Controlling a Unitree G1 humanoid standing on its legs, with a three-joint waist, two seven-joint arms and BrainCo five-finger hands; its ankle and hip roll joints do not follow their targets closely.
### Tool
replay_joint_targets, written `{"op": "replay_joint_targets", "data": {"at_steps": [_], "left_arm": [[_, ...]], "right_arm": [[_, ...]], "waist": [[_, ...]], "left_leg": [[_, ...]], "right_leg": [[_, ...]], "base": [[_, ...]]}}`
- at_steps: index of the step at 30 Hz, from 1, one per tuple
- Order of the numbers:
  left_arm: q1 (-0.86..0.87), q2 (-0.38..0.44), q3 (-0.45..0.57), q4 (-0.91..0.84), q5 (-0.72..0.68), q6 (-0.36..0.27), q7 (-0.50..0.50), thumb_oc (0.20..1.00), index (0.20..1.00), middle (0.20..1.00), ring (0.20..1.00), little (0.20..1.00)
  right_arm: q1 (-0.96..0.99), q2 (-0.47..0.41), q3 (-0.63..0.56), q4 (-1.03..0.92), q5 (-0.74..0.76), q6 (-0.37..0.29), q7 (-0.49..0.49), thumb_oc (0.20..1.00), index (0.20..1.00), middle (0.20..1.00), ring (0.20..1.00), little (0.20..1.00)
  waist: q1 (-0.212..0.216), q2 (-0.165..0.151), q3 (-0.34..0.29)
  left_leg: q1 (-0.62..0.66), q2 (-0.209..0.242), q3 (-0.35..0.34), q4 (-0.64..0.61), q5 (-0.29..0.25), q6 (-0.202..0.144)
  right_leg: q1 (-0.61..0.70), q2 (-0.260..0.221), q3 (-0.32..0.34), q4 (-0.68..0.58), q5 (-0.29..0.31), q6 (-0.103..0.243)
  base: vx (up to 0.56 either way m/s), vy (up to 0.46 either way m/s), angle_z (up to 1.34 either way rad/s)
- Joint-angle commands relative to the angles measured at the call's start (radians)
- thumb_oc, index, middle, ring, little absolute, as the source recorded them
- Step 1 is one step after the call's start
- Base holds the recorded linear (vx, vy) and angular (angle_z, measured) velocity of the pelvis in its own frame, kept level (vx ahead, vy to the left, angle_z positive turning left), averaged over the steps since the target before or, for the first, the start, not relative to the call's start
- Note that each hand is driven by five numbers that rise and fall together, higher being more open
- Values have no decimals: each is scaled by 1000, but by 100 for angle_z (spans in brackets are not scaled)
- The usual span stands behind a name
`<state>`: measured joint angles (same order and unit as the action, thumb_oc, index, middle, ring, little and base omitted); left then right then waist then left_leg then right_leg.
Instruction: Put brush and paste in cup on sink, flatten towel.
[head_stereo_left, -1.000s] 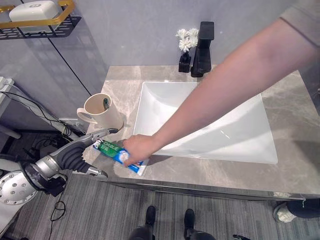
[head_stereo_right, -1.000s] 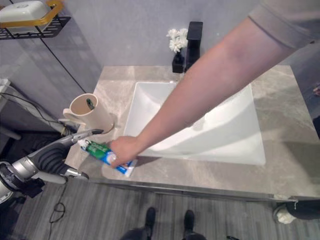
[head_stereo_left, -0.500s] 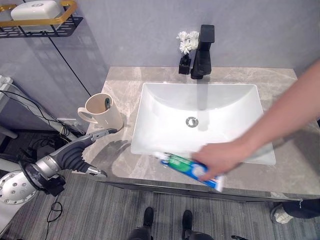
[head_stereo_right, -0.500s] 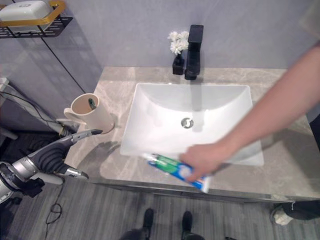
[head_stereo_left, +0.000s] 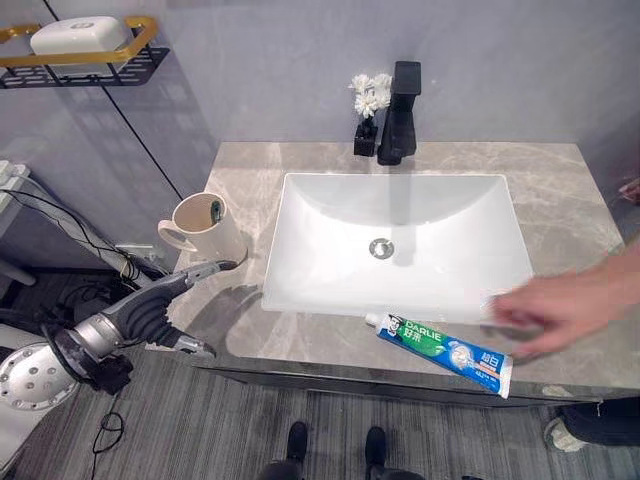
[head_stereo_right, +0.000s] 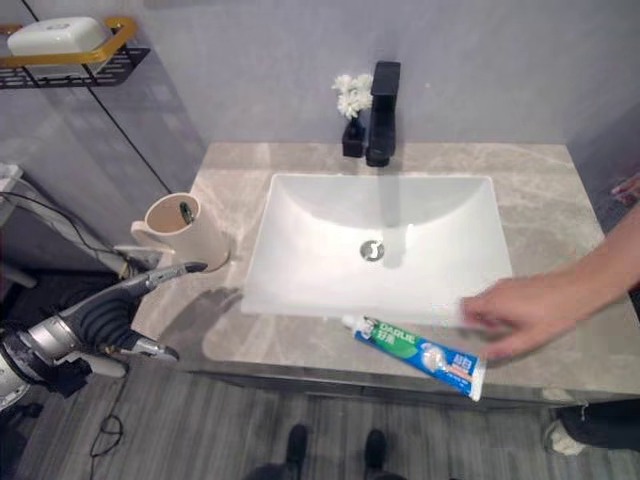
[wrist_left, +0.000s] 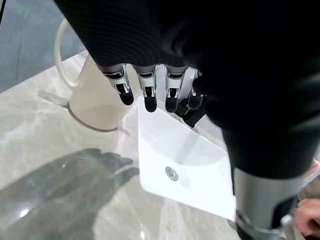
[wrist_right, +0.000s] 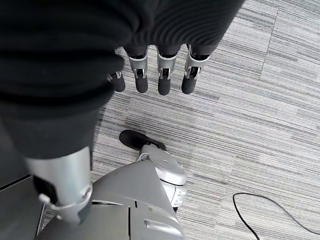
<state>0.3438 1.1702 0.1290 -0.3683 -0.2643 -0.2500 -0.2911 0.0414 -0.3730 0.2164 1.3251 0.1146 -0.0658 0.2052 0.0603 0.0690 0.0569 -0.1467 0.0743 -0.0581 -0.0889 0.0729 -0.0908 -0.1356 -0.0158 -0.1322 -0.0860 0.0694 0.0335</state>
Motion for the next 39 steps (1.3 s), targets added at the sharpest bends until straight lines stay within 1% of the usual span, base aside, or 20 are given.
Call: {"op": "replay_joint_targets", "data": {"at_steps": [1,6,14,17,18,20,29,32,34,39], "left_arm": [[-55,-16,15,2,0,-25,9,1000,1000,1000,1000,1000],[-77,-44,-32,14,7,-24,10,1000,1000,1000,1000,1000],[-127,-67,-123,46,45,-18,18,1000,1000,1000,1000,1000],[-177,-93,-192,81,78,-18,28,1000,1000,1000,1000,1000],[-207,-121,-229,105,97,-17,35,1000,1000,1000,1000,1000],[-227,-140,-249,118,110,-18,45,1000,1000,1000,1000,1000],[-309,-206,-281,162,199,-34,111,1000,1000,1000,1000,1000],[-323,-213,-290,169,209,-39,119,1000,1000,1000,1000,1000],[-343,-216,-303,183,229,-41,127,1000,1000,1000,1000,1000],[-367,-217,-325,195,245,-44,130,1000,1000,1000,1000,1000]], "right_arm": [[18,7,11,14,39,5,13,1000,1000,1000,1000,1000],[23,6,5,18,45,6,9,1000,1000,1000,1000,1000],[21,1,0,15,52,6,-1,1000,1000,1000,1000,1000],[21,-3,-6,16,60,7,-6,1000,1000,1000,1000,1000],[25,0,-10,21,62,8,-9,1000,1000,1000,1000,1000],[29,2,-11,20,65,7,-12,1000,1000,1000,1000,1000],[39,8,-37,35,79,14,-24,1000,1000,1000,1000,1000],[42,9,-37,36,77,16,-23,1000,1000,1000,1000,1000],[46,11,-37,36,78,17,-24,1000,1000,1000,1000,1000],[54,15,-49,39,84,16,-28,1000,1000,1000,1000,1000]], "waist": [[-20,-30,0],[-28,-32,0],[-36,-34,1],[-42,-34,-1],[-49,-34,-4],[-55,-35,-7],[-77,-32,-21],[-78,-32,-24],[-87,-33,-31],[-98,-34,-42]], "left_leg": [[-18,41,-16,2,-25,-18],[-17,43,-13,2,-26,-17],[-23,45,-6,2,-26,-17],[-30,46,3,2,-25,-17],[-31,47,6,2,-26,-15],[-32,48,9,2,-27,-15],[-32,51,36,2,-32,-16],[-26,54,45,2,-35,-16],[-12,60,61,2,-40,-18],[6,64,72,2,-48,-18]], "right_leg": [[14,-80,48,-1,-35,93],[14,-79,50,-1,-35,92],[2,-75,59,-1,-33,92],[-12,-74,69,-1,-28,94],[-16,-73,75,-1,-26,94],[-20,-72,81,-1,-26,94],[-40,-64,112,-1,-21,96],[-41,-62,122,-1,-19,96],[-37,-58,138,-1,-19,96],[-29,-55,153,-1,-19,97]], "base": [[-1,-4,-8],[-3,-4,-4],[0,0,0],[-7,-3,-5],[8,-7,-10],[1,-2,-16],[8,-5,-9],[17,2,-11],[35,-2,-25],[17,0,-19]]}}
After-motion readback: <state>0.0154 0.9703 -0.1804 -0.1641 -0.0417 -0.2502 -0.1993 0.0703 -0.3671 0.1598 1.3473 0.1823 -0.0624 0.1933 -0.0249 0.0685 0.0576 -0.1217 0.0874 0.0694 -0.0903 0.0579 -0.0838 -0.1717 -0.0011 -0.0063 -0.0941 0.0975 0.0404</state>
